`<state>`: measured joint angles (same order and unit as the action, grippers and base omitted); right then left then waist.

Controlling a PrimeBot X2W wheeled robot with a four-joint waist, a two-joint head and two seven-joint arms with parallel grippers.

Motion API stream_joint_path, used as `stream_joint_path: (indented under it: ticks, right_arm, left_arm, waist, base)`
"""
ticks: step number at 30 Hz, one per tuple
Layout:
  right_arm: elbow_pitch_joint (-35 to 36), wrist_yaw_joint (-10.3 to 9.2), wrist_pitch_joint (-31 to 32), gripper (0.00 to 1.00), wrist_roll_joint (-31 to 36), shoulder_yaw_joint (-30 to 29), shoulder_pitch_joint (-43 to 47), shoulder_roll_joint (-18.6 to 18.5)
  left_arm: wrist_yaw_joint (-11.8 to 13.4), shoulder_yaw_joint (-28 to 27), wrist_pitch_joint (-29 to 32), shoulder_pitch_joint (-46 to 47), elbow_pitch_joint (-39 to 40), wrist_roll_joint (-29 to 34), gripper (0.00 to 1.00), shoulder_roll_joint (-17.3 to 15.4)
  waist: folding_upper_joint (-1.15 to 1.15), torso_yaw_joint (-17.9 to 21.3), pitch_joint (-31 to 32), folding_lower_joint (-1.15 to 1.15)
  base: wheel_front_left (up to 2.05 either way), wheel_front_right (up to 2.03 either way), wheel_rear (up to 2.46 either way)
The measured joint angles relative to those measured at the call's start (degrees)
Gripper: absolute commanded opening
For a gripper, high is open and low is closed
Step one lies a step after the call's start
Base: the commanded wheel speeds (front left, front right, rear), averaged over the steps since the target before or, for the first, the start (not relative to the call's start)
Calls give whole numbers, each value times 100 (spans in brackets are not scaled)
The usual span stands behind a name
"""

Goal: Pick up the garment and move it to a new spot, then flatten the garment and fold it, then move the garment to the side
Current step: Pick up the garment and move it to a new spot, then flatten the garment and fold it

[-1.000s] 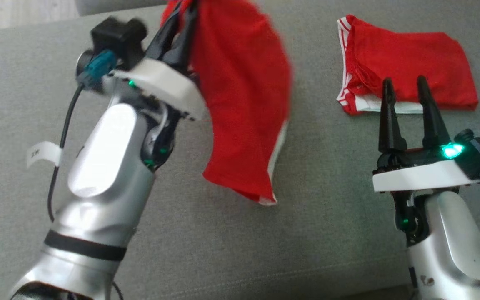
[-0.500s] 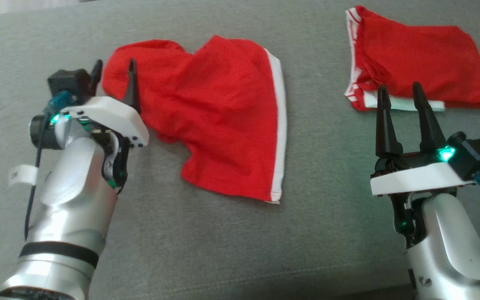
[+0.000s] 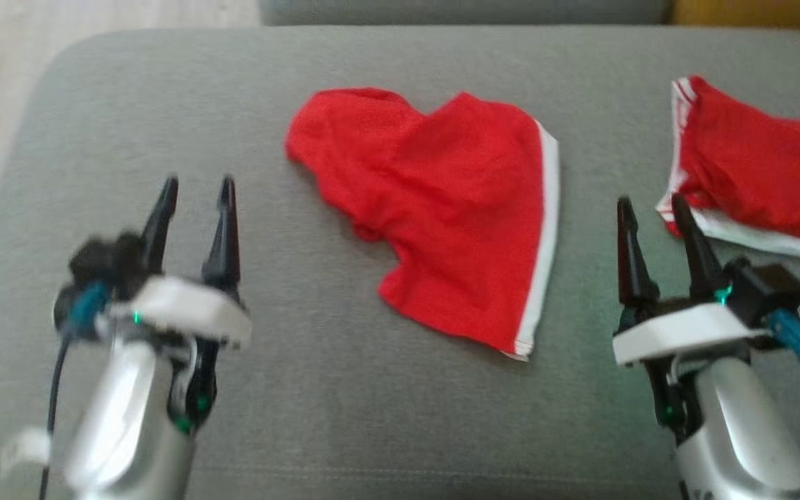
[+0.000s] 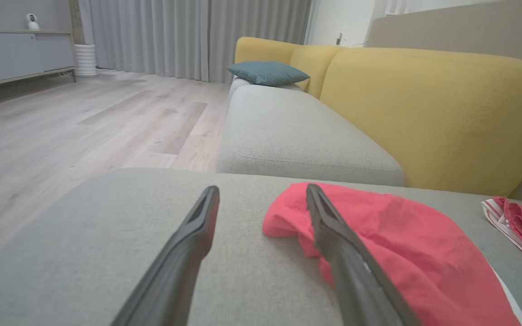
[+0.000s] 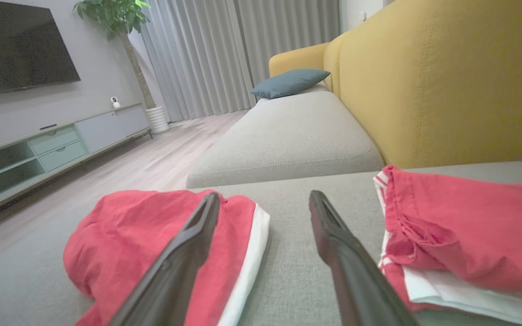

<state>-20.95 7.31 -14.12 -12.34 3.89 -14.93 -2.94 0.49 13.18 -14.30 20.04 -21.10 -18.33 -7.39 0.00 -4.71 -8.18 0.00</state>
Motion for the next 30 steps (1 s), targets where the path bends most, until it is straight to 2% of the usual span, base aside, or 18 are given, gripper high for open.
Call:
stream_joint_path:
  ticks: [7, 14, 18, 21, 30]
  right_arm:
    - [-186, 0, 54, 100, -3, -109, 170, 4]
    - [-419, 0, 246, 100, -64, -333, 31, 8]
    - [-847, 0, 610, 100, -121, -503, -483, 8]
    - [-1225, 0, 887, 100, 297, -609, -998, -24]
    - [-2803, 0, 1558, 100, 170, -1557, -2400, -141]
  left_arm:
    - [7, -291, 0, -1113, 924, 70, 100, 272]
    - [-92, -292, 0, -1204, 1029, 171, 100, 396]
    - [-147, -290, 0, -1144, 1027, 171, 100, 415]
    - [-171, -259, 0, -1123, 1014, 219, 100, 435]
    - [-207, -87, 0, -879, 928, 210, 100, 481]
  waist:
    - [0, -396, 212, 0]
    - [0, -603, 162, 0]
    - [0, -746, 33, 0]
    - [0, -861, -116, 0]
    - [0, -1227, -700, 0]
  base:
    - [0, 0, 0]
    - [0, 0, 0]
    - [0, 0, 0]
    - [0, 0, 0]
    - [0, 0, 0]
